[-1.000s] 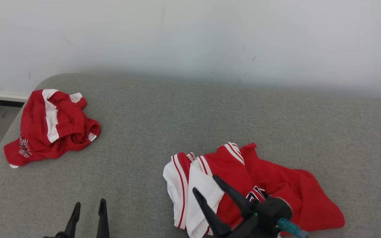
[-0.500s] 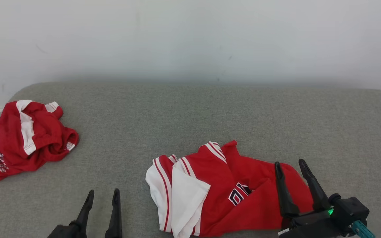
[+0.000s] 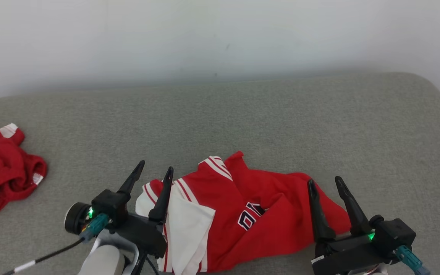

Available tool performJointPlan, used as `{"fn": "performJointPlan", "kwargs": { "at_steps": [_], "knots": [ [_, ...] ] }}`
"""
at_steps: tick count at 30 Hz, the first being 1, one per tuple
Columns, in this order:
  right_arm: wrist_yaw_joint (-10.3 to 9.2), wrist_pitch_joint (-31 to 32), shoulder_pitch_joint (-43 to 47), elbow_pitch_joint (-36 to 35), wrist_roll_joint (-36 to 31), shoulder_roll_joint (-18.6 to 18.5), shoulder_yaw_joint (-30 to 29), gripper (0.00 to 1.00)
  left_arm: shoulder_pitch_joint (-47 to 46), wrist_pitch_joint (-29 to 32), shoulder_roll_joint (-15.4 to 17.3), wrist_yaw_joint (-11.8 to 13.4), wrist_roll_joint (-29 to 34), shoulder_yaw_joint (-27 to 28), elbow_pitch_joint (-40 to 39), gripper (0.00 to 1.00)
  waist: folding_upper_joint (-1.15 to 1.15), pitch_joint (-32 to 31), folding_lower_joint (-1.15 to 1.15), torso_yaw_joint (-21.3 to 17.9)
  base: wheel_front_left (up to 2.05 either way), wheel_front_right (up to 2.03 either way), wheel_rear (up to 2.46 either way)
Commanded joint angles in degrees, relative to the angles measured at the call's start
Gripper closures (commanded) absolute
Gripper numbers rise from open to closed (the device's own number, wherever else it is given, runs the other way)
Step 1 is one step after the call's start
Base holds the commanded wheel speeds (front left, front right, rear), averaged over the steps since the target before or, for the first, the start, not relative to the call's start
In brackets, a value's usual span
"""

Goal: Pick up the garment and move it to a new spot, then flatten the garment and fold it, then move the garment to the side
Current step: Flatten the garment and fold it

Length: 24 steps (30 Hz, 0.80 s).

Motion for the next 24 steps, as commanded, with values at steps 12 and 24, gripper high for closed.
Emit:
{"fn": "performJointPlan", "kwargs": {
  "at_steps": [12,24],
  "knots": [
    [-0.11,-0.1,-1.8,1.3,2.1,0.2,-0.2,0.0,-15.8,3.0,1.8,0.1,-10.4,-14.0,16.2,0.0,0.0,5.9,0.0,-10.0,0.0,0.0,0.0],
    [-0.11,-0.1,-1.6,2.0,3.0,0.2,-0.7,0.0,-22.0,12.3,2.9,0.1,-20.1,-23.4,26.4,0.0,0.0,5.9,0.0,-12.1,0.0,0.0,0.0]
  ]
}}
